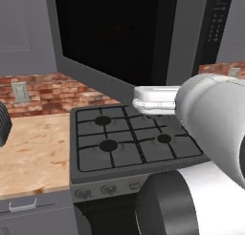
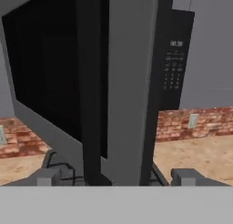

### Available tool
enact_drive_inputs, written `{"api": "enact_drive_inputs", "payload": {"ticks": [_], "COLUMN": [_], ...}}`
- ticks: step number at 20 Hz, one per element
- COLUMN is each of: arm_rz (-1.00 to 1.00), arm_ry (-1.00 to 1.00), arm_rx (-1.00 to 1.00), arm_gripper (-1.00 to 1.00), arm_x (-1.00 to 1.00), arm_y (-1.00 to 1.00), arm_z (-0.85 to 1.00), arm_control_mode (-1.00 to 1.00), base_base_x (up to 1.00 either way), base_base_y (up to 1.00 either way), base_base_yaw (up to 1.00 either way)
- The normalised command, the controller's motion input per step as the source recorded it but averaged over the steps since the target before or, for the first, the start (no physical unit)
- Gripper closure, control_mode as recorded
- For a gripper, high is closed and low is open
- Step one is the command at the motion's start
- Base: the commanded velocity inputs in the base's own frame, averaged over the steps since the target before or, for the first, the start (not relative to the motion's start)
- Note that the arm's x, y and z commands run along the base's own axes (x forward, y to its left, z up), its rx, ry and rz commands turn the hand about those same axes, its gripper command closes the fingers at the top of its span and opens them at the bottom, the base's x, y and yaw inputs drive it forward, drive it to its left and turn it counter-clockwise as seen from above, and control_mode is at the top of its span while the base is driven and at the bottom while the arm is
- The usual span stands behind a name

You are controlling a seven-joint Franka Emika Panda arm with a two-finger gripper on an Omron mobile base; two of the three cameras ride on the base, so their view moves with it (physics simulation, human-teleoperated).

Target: The microwave is finished heating the fish and bell pepper. Take the bowl containing the food and place it on the dining counter.

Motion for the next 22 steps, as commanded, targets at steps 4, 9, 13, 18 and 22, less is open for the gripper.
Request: {"api": "enact_drive_inputs", "payload": {"ticks": [4,9,13,18,22], "arm_rz": [0.02,0.09,0.13,0.23,0.28], "arm_ry": [-0.23,-0.14,-0.03,0.00,0.04], "arm_rx": [0.02,0.11,0.16,0.15,0.18], "arm_gripper": [-1.00,-1.00,-1.00,-1.00,-1.00], "arm_x": [-0.85,-0.32,-0.01,0.40,0.96], "arm_y": [-0.91,-1.00,-1.00,-1.00,-0.99], "arm_z": [0.00,0.01,0.00,0.00,-0.17], "arm_control_mode": [-1.00,-1.00,-1.00,-1.00,-1.00], "base_base_x": [0.00,0.00,0.00,0.00,0.00], "base_base_y": [0.00,0.00,0.00,0.00,0.00], "base_base_yaw": [0.00,0.00,0.00,0.00,0.00]}}
